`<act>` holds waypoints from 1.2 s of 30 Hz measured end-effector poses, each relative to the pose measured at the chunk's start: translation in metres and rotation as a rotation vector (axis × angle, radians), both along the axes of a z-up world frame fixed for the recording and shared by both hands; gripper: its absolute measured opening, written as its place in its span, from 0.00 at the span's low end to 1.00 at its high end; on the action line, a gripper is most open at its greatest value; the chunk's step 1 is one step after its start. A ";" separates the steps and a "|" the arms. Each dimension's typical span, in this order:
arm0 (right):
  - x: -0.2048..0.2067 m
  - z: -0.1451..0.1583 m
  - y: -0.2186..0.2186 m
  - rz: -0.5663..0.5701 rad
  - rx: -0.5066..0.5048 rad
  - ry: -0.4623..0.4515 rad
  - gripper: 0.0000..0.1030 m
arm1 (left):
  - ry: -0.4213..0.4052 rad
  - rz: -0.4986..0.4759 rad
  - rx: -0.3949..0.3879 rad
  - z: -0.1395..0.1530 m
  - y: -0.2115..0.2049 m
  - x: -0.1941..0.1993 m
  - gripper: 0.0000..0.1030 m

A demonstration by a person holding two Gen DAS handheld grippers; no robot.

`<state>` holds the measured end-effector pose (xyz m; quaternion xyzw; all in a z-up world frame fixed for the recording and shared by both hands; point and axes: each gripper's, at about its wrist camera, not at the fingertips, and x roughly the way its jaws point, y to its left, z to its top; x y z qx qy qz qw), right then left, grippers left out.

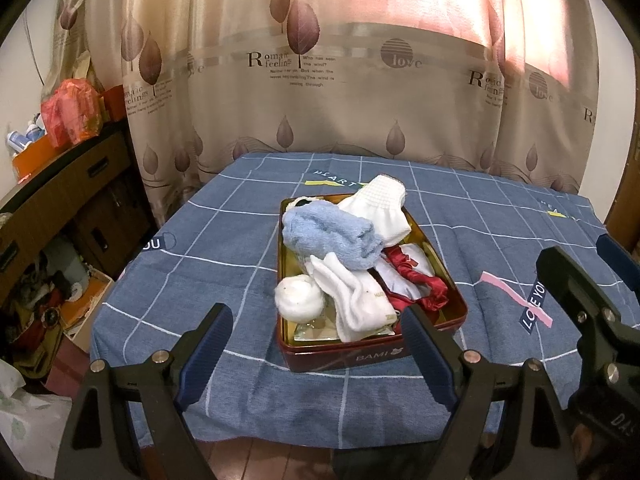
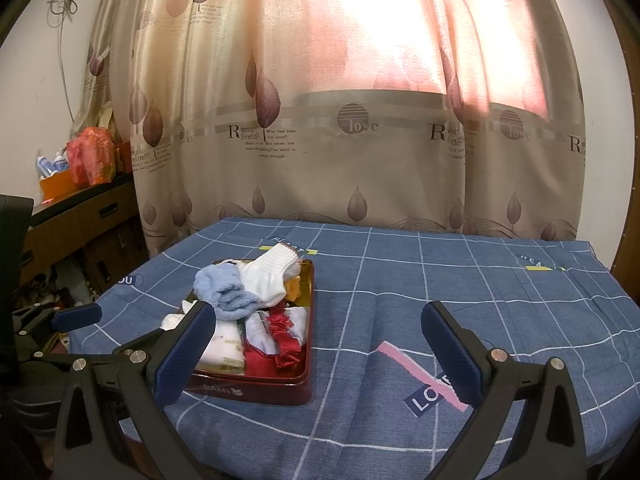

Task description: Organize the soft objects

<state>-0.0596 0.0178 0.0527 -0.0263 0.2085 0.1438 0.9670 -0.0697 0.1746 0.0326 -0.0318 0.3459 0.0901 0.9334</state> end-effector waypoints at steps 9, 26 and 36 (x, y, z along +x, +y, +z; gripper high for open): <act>0.000 0.000 0.000 0.004 0.002 0.001 0.99 | 0.001 -0.004 -0.003 -0.001 0.000 0.000 0.86; 0.000 0.000 0.000 0.003 0.002 0.000 0.99 | 0.005 -0.007 -0.001 -0.001 -0.001 0.002 0.86; 0.000 -0.001 0.000 0.002 0.003 0.000 0.99 | 0.006 -0.008 -0.002 -0.001 -0.001 0.002 0.86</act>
